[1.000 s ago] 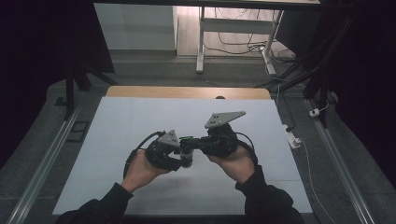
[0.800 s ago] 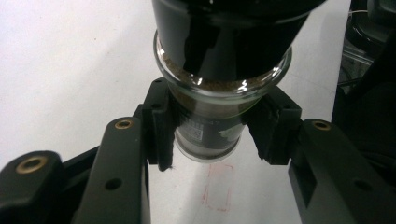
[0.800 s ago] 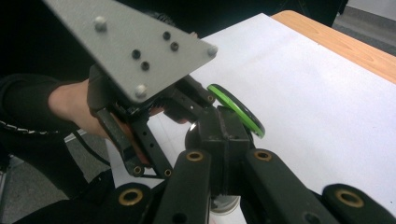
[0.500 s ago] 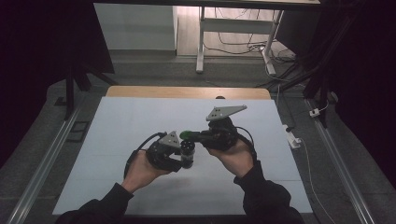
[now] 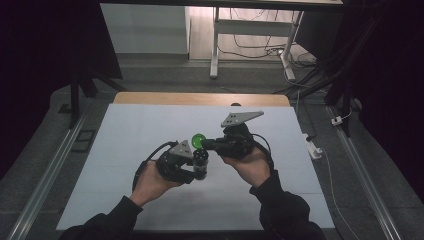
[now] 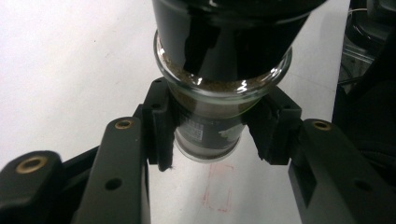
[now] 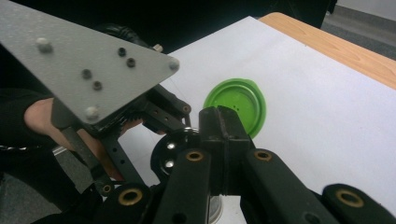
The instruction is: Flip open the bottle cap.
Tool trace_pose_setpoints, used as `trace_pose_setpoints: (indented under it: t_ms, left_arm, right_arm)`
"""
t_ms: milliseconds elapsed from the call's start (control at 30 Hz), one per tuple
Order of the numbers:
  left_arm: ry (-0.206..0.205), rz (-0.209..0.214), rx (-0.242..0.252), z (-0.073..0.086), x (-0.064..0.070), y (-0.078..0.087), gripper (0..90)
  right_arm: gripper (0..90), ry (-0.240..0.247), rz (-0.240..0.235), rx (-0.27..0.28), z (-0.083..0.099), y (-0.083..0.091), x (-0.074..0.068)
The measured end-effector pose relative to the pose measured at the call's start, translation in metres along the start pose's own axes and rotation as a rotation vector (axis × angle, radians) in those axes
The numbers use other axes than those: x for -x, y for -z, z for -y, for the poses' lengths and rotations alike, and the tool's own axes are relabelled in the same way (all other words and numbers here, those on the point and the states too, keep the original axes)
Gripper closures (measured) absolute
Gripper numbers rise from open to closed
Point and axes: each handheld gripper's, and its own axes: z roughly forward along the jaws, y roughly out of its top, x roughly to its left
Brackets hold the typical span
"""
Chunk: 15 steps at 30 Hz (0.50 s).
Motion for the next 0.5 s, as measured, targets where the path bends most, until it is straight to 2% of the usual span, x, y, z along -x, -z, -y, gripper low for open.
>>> trace_pose_setpoints:
  t_ms: [200, 233, 500]
  left_arm:
    - [0.002, -0.004, 0.005, 0.000, -0.002, 0.002, 54.2]
    - [0.006, -0.004, 0.007, 0.000, -0.002, 0.002, 54.2]
    - [0.011, -0.008, 0.008, 0.000, -0.004, 0.004, 54.2]
  right_arm:
    - [89.4, 0.025, 0.002, 0.007, 0.000, 0.006, -0.005]
    - [85.3, 0.026, 0.002, 0.010, 0.001, 0.008, -0.006]
    - [73.0, 0.033, 0.009, 0.000, 0.006, 0.011, -0.012]
